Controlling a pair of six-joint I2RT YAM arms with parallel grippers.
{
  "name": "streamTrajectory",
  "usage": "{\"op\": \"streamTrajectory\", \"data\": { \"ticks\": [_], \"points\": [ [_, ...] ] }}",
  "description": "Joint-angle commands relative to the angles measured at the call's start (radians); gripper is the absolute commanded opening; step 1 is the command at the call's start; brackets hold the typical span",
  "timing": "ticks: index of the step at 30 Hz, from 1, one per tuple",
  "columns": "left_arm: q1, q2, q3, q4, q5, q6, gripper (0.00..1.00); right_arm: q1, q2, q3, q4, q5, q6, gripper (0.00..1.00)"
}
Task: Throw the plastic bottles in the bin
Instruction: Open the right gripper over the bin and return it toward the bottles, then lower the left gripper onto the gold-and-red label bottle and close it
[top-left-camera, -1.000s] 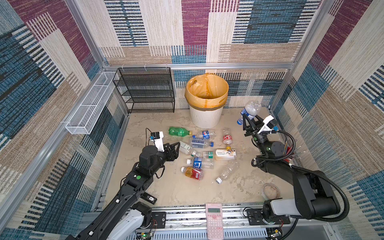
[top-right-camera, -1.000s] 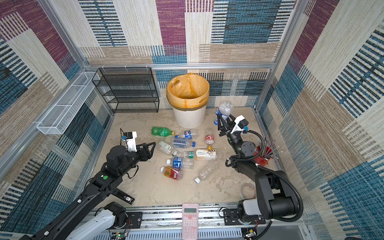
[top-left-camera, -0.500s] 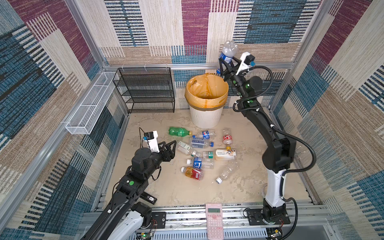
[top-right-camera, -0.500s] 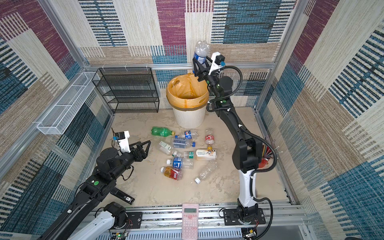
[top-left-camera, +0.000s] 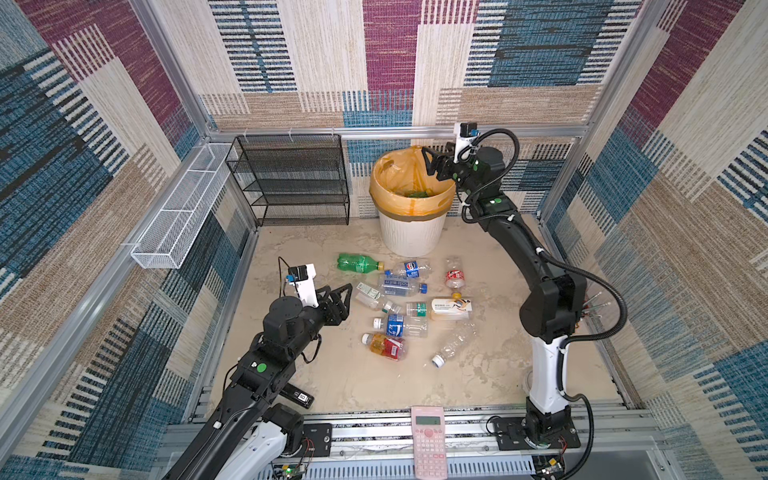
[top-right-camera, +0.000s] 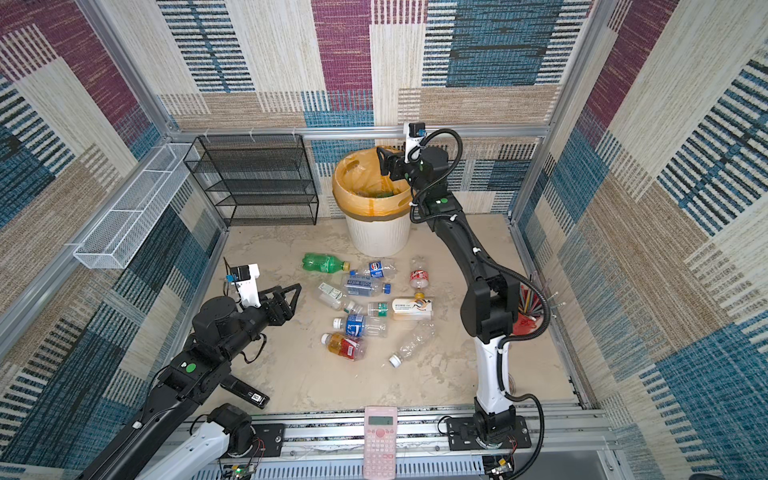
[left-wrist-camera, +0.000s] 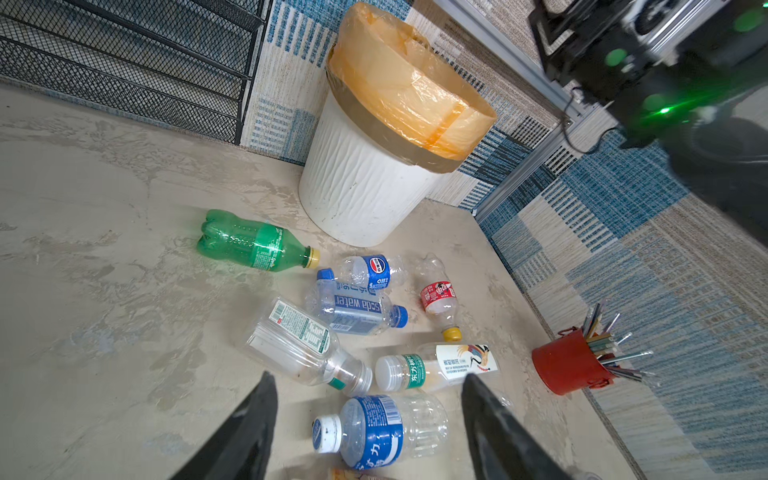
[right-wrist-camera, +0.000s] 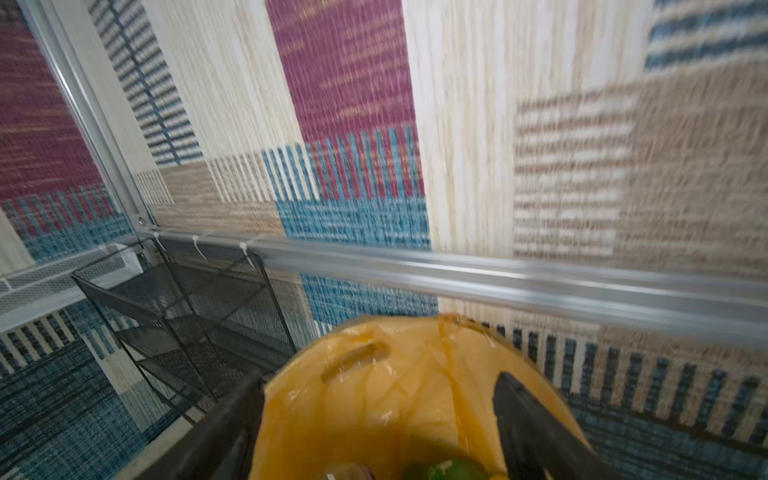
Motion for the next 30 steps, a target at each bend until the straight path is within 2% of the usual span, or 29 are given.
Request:
{"op": "streamTrajectory", "data": {
  "ticks": [1,5,13,19,24,30],
  "points": [
    [0.001,0.001,-0.004,0.028,-0.004,0.03,0.71,0.003,-0.308,-0.125,0.174,-0.019,-0.037,0.85],
    [0.0,-0.002,-0.018,0.028,-0.007,0.026,0.71,0.003,-0.512,-0.463,0.249,0.008,-0.042,0.84],
    [0.0,0.031,-0.026,-0.004,-0.014,0.008,0.71,0.003,-0.832,-1.118,0.26,0.101,-0.002,0.79],
    [0.001,0.115,-0.02,-0.052,0.001,-0.034,0.7,0.003,-1.032,-1.496,0.225,0.152,0.083,0.75],
    [0.0,0.205,-0.014,-0.097,0.035,-0.079,0.7,0.003,-1.147,-1.63,0.083,0.193,0.151,0.74],
    [0.0,0.313,0.002,-0.177,0.086,-0.119,0.69,0.003,-1.191,-1.675,-0.052,0.203,0.216,0.73]
  ]
}}
